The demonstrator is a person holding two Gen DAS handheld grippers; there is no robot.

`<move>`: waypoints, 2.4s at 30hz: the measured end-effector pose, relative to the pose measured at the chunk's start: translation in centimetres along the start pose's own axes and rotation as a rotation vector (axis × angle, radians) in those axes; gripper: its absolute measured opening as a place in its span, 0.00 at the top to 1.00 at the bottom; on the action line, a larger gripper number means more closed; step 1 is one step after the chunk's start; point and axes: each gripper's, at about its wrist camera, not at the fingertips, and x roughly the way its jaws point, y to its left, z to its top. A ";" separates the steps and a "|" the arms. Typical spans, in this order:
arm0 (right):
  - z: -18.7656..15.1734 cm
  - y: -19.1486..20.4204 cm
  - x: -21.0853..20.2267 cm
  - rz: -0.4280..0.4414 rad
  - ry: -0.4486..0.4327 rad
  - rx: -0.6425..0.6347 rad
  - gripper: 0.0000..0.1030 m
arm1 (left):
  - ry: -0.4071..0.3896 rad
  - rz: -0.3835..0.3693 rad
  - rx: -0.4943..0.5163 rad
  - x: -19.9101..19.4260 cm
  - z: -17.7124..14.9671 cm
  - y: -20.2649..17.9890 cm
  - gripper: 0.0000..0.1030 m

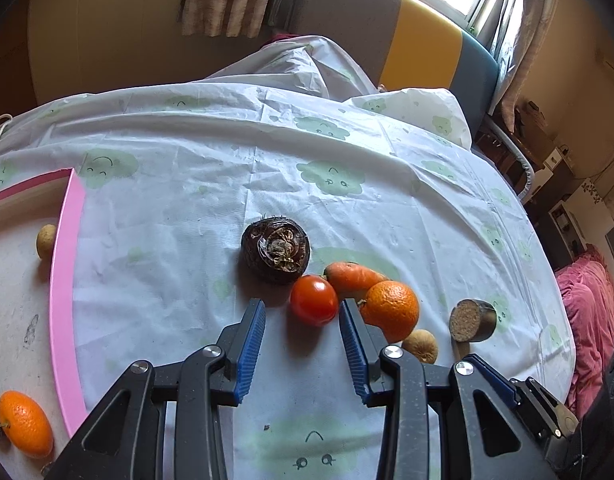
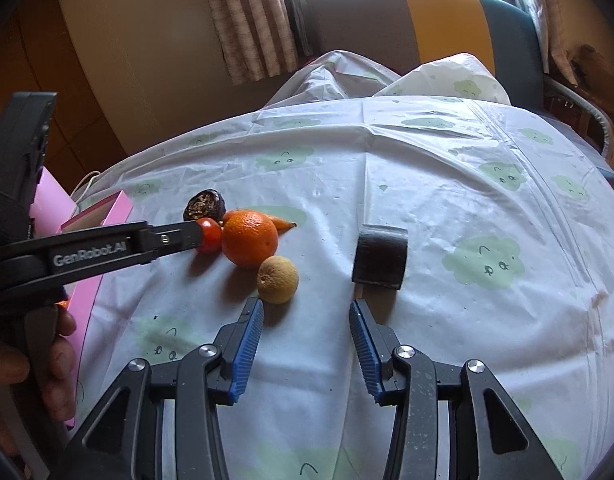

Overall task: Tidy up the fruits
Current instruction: 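Grasp the red tomato with left while right grasps a small wrinkled tan fruit, then carry the tomato into the pink tray with left and release it while right holds the tan fruit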

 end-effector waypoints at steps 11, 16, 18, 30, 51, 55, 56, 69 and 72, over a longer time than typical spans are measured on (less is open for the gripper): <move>1.5 1.6 2.2 0.009 0.012 -0.088 0.59 | 0.031 -0.024 0.006 2.2 0.6 -0.3 0.72; 1.6 1.4 3.1 0.020 0.031 -0.090 0.70 | 0.015 -0.016 0.019 1.7 0.1 -0.1 0.73; 1.5 1.3 3.2 0.028 0.039 -0.084 0.69 | 0.013 -0.012 0.009 1.2 -0.3 0.2 0.73; 1.2 1.5 3.3 -0.011 0.032 -0.106 0.75 | -0.072 0.083 0.099 -0.3 -4.1 0.0 0.73; 1.1 1.6 3.3 -0.015 0.020 -0.112 0.75 | -0.073 0.064 0.077 -1.0 -4.2 0.3 0.74; 1.1 1.7 3.3 -0.020 0.019 -0.117 0.75 | -0.084 0.059 0.058 -2.9 -4.2 0.6 0.74; 1.1 1.8 3.3 -0.022 0.019 -0.118 0.75 | -0.096 0.058 0.059 -3.7 -4.2 0.6 0.74; 1.0 2.1 3.4 -0.044 0.018 -0.137 0.75 | -0.195 0.148 -0.058 -11.1 -3.7 7.7 0.74; 1.0 2.2 3.4 -0.053 0.018 -0.145 0.75 | -0.171 0.181 -0.160 -11.1 -3.6 12.1 0.74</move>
